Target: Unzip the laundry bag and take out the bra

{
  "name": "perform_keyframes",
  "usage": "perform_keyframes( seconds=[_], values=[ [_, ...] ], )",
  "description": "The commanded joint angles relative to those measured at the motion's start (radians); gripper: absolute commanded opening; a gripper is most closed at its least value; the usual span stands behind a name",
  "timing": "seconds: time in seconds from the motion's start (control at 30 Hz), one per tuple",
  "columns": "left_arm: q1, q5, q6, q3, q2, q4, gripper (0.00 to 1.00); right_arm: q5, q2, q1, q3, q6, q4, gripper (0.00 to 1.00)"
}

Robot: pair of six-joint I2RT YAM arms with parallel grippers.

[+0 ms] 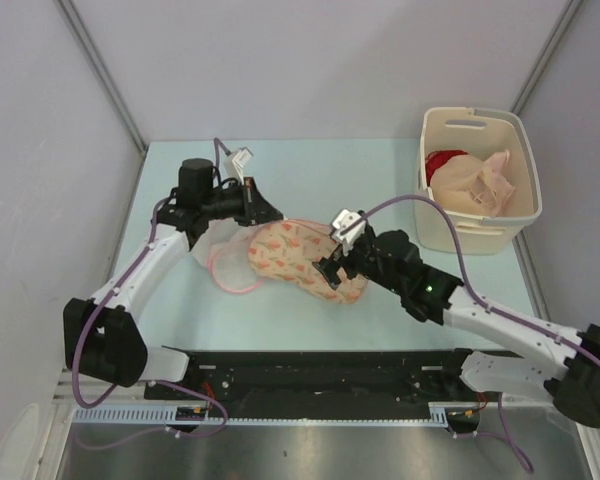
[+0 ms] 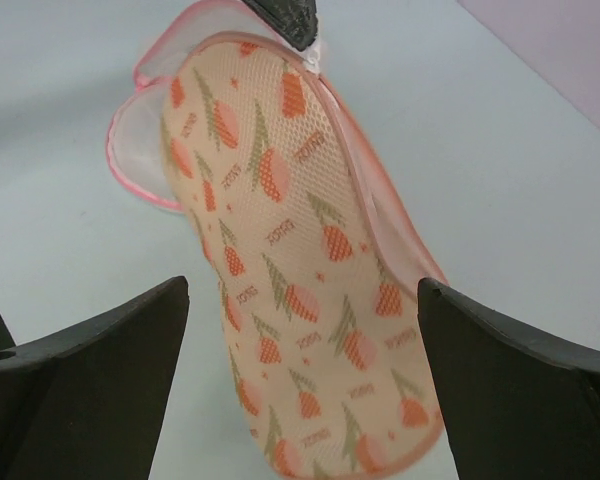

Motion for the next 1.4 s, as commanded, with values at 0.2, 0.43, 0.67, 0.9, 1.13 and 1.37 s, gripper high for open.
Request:
perform_keyframes(
  seconds=[0.2, 0.43, 0.67, 0.9, 1.13, 1.37],
  values=[
    [-0.009, -0.008, 0.049, 0.042, -0.058, -0.027, 0.00, -0.355, 0.279, -0.136, 0.195, -0.015, 0.209, 1.00],
    [-0.028, -0.011, 0.037, 0.041, -0.072, -0.007, 0.00, -0.520, 0.403, -0.175, 0.267, 0.015, 0.242, 0.97],
    [-0.031, -0.005, 0.020, 0.064, -0.065, 0.004, 0.00, -0.559, 0.448, -0.173, 0.269, 0.031, 0.250, 0.36],
    [-0.031, -0.015, 0.025, 0.091, -0.082, -0.016, 0.01, -0.372, 0.399, -0.176, 0.252, 0.011, 0.213, 0.00],
    [0.040, -0.029, 0.042, 0.032, -0.105, -0.038, 0.00, -0.127, 0.177, -0.175, 0.074, 0.041, 0.275, 0.00],
    [0.066, 0.032, -0.023, -0.091, -0.104, 0.062, 0.00, 0.232, -0.124, -0.100, -0.200, 0.130, 0.366, 0.00]
  ],
)
